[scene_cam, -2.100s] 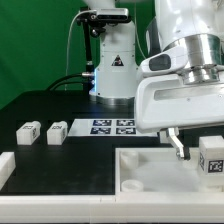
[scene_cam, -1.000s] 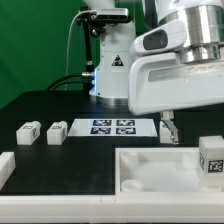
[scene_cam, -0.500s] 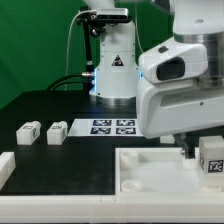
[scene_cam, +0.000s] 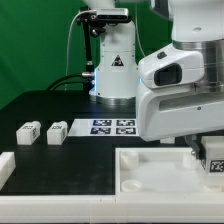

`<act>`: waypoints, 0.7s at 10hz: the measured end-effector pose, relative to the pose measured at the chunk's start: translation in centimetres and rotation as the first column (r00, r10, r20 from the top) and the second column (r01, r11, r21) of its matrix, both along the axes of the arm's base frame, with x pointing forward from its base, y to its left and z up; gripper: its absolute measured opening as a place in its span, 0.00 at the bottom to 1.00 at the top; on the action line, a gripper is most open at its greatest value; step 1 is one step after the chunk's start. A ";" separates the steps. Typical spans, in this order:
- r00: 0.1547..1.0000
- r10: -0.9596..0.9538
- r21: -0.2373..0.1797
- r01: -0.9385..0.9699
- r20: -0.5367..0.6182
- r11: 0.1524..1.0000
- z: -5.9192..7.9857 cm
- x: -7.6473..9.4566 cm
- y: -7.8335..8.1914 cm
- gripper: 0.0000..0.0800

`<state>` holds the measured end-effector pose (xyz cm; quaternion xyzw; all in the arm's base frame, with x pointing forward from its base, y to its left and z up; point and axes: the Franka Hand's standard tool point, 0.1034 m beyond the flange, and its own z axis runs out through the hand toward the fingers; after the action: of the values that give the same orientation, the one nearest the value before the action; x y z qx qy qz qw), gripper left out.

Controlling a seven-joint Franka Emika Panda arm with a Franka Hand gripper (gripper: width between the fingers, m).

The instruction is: Assemble one leg

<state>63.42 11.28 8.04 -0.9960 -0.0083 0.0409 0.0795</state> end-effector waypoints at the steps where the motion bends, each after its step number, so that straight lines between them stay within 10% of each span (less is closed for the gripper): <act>1: 0.989 -0.144 -0.014 0.144 -0.022 0.990 0.0 0.0 -0.1 0.37; 4: 0.884 -0.466 -0.047 0.465 -0.029 0.884 -0.3 -0.2 -0.4 0.37; 7: 0.509 -0.861 -0.042 0.860 -0.006 0.509 -0.4 -0.4 -0.1 0.37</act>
Offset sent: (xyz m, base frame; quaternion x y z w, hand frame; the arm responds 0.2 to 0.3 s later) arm -0.0260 -0.0105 -0.0120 -0.0162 0.0281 0.3114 0.9497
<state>63.01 11.14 7.64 -0.8700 0.4876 0.0093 0.0726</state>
